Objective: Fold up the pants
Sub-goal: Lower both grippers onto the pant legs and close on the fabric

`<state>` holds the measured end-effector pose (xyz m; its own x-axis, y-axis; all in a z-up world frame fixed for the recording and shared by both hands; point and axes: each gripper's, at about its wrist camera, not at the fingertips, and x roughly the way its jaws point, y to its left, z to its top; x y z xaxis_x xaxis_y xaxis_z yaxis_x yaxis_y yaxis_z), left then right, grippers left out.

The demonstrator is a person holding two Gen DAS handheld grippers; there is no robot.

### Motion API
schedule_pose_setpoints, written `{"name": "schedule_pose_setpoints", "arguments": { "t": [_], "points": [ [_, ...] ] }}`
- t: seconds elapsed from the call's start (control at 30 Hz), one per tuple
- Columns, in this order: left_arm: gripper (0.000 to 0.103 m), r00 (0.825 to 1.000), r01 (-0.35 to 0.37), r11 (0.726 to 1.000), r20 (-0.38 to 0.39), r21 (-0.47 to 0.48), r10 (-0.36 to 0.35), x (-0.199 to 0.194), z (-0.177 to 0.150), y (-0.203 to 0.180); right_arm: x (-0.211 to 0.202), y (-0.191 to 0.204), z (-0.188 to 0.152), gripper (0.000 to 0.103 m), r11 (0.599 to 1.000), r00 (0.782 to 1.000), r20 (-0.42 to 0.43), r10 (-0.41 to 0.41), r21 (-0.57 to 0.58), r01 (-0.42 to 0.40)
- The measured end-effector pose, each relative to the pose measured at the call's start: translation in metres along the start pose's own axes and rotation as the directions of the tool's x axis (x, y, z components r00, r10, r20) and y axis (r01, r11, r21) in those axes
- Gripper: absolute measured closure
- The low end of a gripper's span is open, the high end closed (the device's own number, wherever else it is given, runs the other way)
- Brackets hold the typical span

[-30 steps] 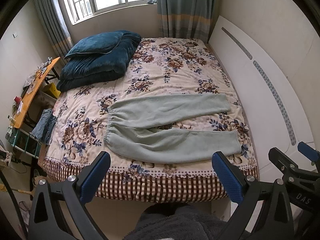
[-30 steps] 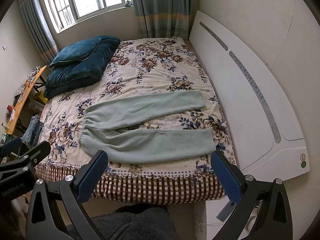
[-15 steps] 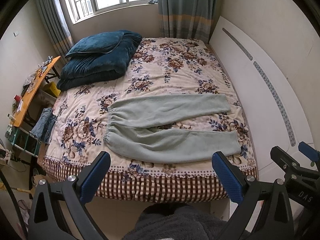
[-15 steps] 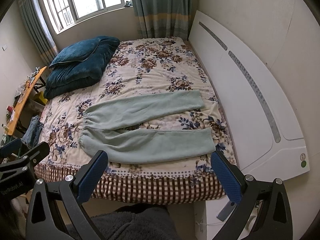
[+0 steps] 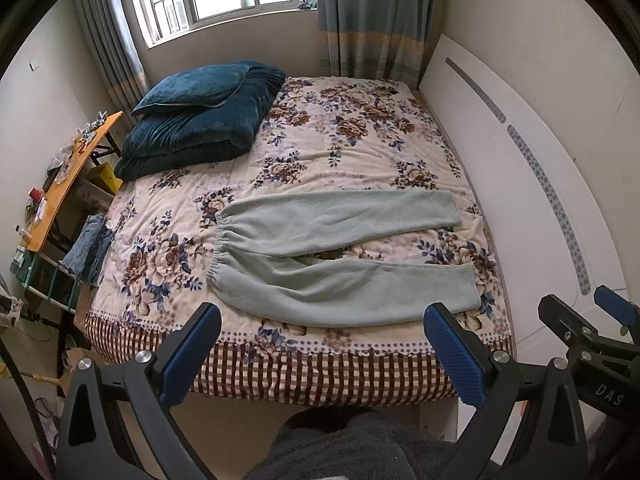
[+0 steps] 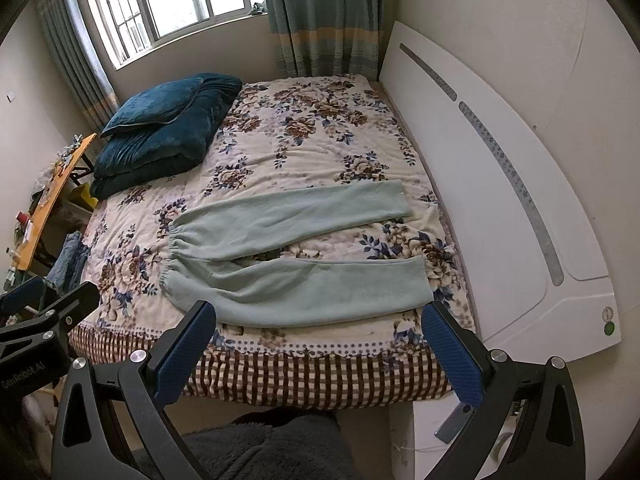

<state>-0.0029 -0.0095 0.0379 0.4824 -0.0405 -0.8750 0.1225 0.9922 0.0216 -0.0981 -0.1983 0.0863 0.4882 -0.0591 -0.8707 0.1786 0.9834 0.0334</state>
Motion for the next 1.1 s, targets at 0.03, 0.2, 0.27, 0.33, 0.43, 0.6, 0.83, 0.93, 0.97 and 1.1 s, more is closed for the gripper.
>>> {"name": "schedule_pose_setpoints", "arguments": {
  "t": [0.03,0.2,0.27,0.33,0.43,0.6,0.83,0.93,0.97,1.1],
  "points": [
    [0.0,1.0,0.0,1.0,0.001,-0.002,0.0,0.001,-0.003,0.002,0.0,0.0,0.0,0.0,1.0,1.0,0.0,0.003,-0.001,-0.003],
    [0.0,1.0,-0.007,1.0,0.002,-0.015,0.007,0.004,-0.002,0.002,0.008,-0.006,0.002,0.0,1.0,1.0,-0.01,0.02,0.008,-0.02],
    [0.0,1.0,-0.023,0.999,0.014,-0.031,0.024,0.01,0.003,0.004,0.016,-0.01,0.004,0.0,1.0,1.0,-0.014,0.018,0.015,-0.017],
    [0.0,0.999,-0.031,0.998,0.026,-0.053,0.032,0.021,0.006,0.007,0.03,-0.015,0.011,0.0,1.0,1.0,-0.011,0.015,0.024,-0.014],
    [0.0,0.997,-0.063,0.996,0.042,-0.068,0.066,0.047,0.017,0.014,0.062,-0.014,0.024,0.0,1.0,1.0,-0.013,0.002,0.014,-0.002],
    [0.0,0.99,-0.135,0.988,0.025,-0.076,0.137,0.109,0.048,0.032,0.139,-0.001,0.057,0.0,1.0,0.999,-0.039,0.031,0.0,-0.031],
    [0.0,0.986,-0.154,0.987,-0.07,-0.046,0.15,0.238,0.107,0.063,0.266,0.03,0.115,0.0,0.999,0.996,-0.086,0.006,0.037,-0.003],
    [0.0,0.985,-0.141,0.99,-0.106,-0.024,0.138,0.294,0.133,0.076,0.327,0.044,0.139,0.0,0.998,0.992,-0.13,-0.005,0.063,0.014],
    [0.0,0.984,-0.136,0.991,-0.119,-0.016,0.133,0.313,0.141,0.08,0.344,0.05,0.145,0.0,0.997,0.99,-0.144,-0.01,0.068,0.02],
    [0.0,0.979,-0.126,0.992,-0.161,0.024,0.128,0.389,0.173,0.088,0.416,0.067,0.173,0.0,0.997,0.986,-0.166,-0.019,0.066,0.03]
  ]
}}
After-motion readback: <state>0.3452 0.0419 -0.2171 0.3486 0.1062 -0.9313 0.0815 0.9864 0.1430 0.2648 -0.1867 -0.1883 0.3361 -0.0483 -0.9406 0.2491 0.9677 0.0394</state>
